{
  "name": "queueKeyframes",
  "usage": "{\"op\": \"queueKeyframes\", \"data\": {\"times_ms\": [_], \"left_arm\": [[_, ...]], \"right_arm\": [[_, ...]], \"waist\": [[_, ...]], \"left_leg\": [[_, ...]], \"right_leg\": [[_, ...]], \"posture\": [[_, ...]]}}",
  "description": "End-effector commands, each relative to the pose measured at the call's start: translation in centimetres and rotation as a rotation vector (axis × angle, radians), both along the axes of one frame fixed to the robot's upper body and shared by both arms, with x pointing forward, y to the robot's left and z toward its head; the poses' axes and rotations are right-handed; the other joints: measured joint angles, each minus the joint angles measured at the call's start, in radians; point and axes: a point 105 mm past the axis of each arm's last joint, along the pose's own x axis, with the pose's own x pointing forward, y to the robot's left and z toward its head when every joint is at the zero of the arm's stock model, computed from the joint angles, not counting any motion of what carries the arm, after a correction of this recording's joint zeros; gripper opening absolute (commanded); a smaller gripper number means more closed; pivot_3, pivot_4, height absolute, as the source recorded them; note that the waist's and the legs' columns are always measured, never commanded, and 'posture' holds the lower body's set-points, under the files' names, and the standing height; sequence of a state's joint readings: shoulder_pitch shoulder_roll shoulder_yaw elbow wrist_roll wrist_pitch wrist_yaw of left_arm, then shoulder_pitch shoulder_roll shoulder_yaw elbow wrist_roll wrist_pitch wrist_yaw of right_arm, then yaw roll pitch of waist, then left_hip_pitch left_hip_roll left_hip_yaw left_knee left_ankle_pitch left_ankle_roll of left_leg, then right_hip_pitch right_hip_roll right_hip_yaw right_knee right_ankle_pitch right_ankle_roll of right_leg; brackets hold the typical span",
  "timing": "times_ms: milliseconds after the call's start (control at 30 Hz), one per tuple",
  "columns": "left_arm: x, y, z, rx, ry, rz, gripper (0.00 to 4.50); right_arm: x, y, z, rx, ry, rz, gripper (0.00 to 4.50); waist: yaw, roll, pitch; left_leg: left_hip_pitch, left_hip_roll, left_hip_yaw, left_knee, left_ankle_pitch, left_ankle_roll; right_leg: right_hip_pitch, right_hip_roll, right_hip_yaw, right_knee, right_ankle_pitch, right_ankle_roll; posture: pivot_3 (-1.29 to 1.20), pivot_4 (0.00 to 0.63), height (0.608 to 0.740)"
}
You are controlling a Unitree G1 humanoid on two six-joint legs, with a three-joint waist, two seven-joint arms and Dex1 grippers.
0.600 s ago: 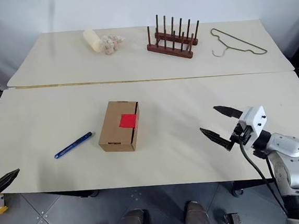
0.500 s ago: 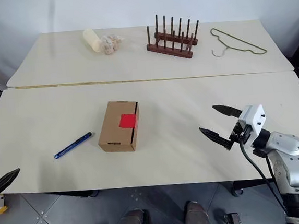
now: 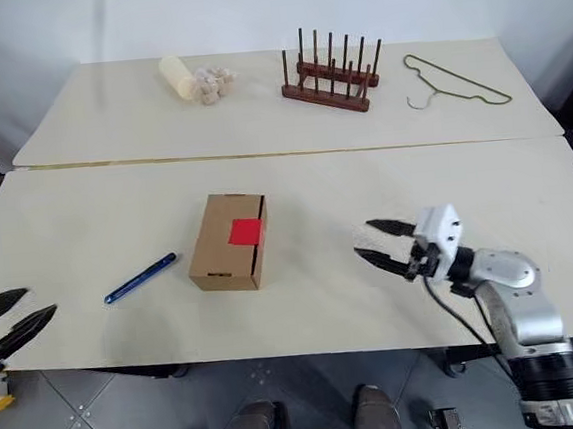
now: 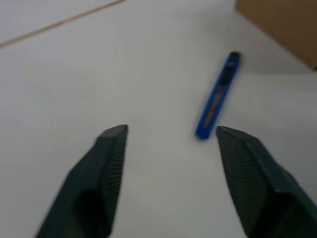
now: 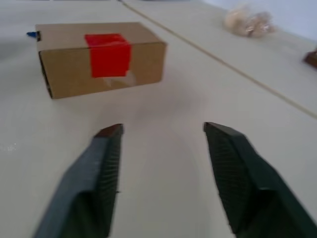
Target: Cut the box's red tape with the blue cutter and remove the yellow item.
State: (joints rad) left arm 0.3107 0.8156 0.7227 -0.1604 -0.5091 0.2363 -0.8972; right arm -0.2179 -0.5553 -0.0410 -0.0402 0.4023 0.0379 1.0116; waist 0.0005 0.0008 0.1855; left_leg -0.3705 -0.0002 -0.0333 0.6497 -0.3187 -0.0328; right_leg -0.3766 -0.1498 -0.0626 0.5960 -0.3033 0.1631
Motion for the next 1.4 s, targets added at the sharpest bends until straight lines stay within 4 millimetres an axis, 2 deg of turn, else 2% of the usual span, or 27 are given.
{"op": "queueKeyframes", "data": {"times_ms": [33,167,200,300,400,533,667,867,1033,1267,1400], "left_arm": [[2.3,-4.1,-0.6,0.021,-0.012,-0.087,1.70],[6.0,-6.4,-1.6,0.046,-0.003,-0.066,0.43],[6.7,-7.2,-1.7,0.048,0.001,-0.081,0.11],[8.6,-10.1,-1.6,0.043,0.014,-0.149,0.05],[9.1,-12.4,-1.9,0.035,0.083,-0.230,0.05],[9.3,-15.1,-3.1,0.047,0.162,-0.338,0.05],[8.7,-17.9,-4.4,0.066,0.219,-0.466,0.05],[9.0,-21.6,-4.5,0.048,0.193,-0.563,0.05],[10.5,-26.0,-4.5,0.021,0.146,-0.631,0.05],[10.9,-28.2,-4.3,0.004,0.119,-0.673,0.05],[10.3,-27.9,-4.6,0.045,0.114,-0.687,0.05]], "right_arm": [[0.4,3.0,-0.2,-0.023,-0.031,0.022,1.42],[1.3,6.0,-1.7,-0.084,-0.004,0.041,0.01],[1.6,6.7,-2.0,-0.101,-0.005,0.044,0.00],[2.7,9.4,-1.8,-0.107,0.024,0.057,0.00],[3.5,11.1,-0.8,-0.087,0.029,0.051,0.00],[4.0,11.8,0.0,-0.096,0.032,0.069,0.00],[4.7,10.9,0.5,-0.135,0.026,0.091,0.00],[5.9,7.6,0.8,-0.195,0.036,0.070,0.00],[7.2,3.0,0.7,-0.310,0.091,0.026,0.00],[8.3,1.0,0.5,-0.337,0.084,-0.016,0.00],[8.6,0.8,0.5,-0.332,0.074,-0.020,0.00]], "waist": [[-0.001,0.000,0.000],[-0.003,0.000,0.000],[-0.003,0.000,0.000],[-0.006,-0.001,0.000],[-0.011,-0.001,0.000],[-0.015,-0.001,-0.001],[-0.013,-0.001,0.000],[-0.003,-0.001,-0.001],[0.003,-0.001,-0.001],[-0.014,-0.001,-0.001],[-0.015,-0.001,-0.001]], "left_leg": [[0.000,0.000,0.000,0.001,0.000,0.000],[0.000,0.000,0.000,0.002,0.000,-0.001],[0.000,-0.001,0.000,0.002,0.000,-0.001],[0.000,-0.001,0.001,0.002,0.001,-0.001],[-0.001,-0.001,0.004,0.002,0.001,-0.002],[-0.002,-0.001,0.006,0.002,0.001,-0.002],[-0.002,0.000,0.007,0.003,0.001,-0.002],[-0.002,0.000,0.010,0.004,0.001,-0.001],[-0.005,-0.001,0.011,0.009,0.000,0.000],[-0.006,0.000,0.014,0.011,-0.001,0.001],[-0.006,0.000,0.014,0.012,-0.001,0.001]], "right_leg": [[0.000,0.000,0.000,0.001,0.000,0.000],[-0.001,0.000,0.001,0.004,0.000,0.000],[-0.001,0.000,0.001,0.005,0.000,0.000],[-0.003,0.001,0.001,0.006,0.000,0.000],[-0.007,0.000,0.001,0.010,0.000,0.000],[-0.011,0.000,0.001,0.012,0.000,0.000],[-0.011,0.000,0.001,0.012,0.000,0.000],[-0.012,-0.001,0.003,0.013,0.000,0.000],[-0.014,-0.001,0.005,0.015,0.000,0.000],[-0.015,-0.001,0.006,0.016,0.001,0.001],[-0.015,-0.001,0.007,0.016,0.001,0.001]], "posture": [[0.00,0.150,0.740],[0.00,0.150,0.740],[0.00,0.150,0.740],[0.00,0.150,0.740],[0.00,0.150,0.740],[0.00,0.150,0.740],[0.00,0.150,0.740],[0.00,0.150,0.740],[0.00,0.150,0.740],[0.00,0.150,0.740],[0.00,0.150,0.740]]}}
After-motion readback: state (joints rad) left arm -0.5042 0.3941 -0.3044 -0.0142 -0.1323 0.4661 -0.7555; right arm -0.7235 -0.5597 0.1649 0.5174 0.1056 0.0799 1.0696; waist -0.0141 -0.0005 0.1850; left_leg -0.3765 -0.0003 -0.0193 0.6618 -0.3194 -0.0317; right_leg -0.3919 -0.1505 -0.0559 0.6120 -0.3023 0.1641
